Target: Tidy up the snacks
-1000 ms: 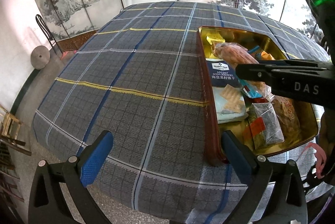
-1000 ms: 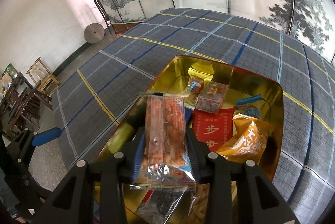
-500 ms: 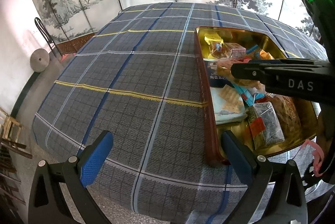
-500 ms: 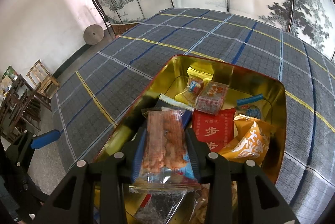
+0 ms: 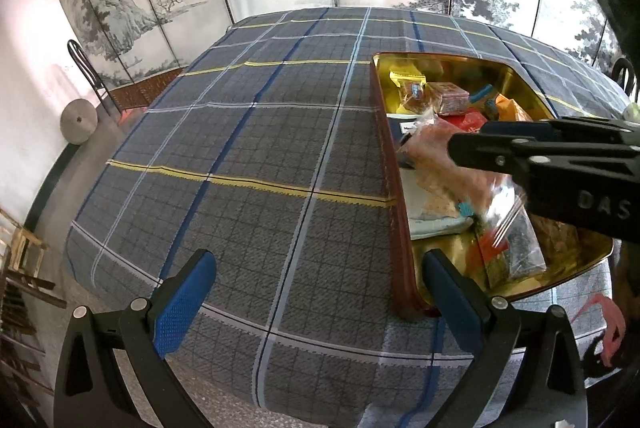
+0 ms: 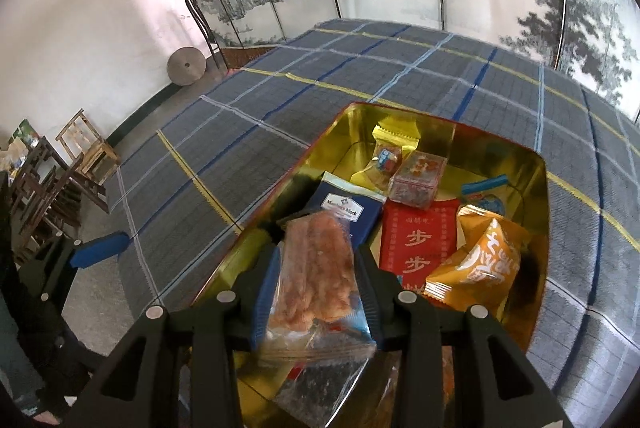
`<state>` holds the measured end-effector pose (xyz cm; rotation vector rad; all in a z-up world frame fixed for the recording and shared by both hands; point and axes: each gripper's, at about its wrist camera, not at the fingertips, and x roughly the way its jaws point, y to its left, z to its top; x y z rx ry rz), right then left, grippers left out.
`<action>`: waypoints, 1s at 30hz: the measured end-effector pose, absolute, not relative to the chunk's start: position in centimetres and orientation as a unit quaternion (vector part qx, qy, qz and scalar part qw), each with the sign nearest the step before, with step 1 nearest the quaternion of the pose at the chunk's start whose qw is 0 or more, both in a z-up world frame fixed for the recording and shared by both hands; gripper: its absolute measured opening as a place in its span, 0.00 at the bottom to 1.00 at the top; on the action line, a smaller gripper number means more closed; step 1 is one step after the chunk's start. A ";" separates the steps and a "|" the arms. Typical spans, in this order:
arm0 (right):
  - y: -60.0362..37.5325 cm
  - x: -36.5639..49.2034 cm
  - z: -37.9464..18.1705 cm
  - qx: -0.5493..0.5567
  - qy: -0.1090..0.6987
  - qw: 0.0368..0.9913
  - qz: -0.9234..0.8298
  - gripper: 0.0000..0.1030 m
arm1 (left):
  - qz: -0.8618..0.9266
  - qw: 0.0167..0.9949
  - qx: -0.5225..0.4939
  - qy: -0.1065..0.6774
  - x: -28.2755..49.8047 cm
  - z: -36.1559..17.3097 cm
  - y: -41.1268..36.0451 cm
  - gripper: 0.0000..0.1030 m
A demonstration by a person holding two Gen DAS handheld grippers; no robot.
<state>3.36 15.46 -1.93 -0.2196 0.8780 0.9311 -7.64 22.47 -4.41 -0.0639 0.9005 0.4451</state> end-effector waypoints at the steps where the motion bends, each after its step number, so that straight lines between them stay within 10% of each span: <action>1: 15.2 3.1 -1.7 -0.103 0.402 0.800 0.432 0.38 | 0.213 0.876 -0.030 0.431 -7.6 -4.4 22.5 0.99; 30: 4.2 -4.0 6.9 -0.054 0.235 0.885 0.399 0.59 | 0.299 0.938 0.003 0.176 -15.1 7.4 16.7 0.99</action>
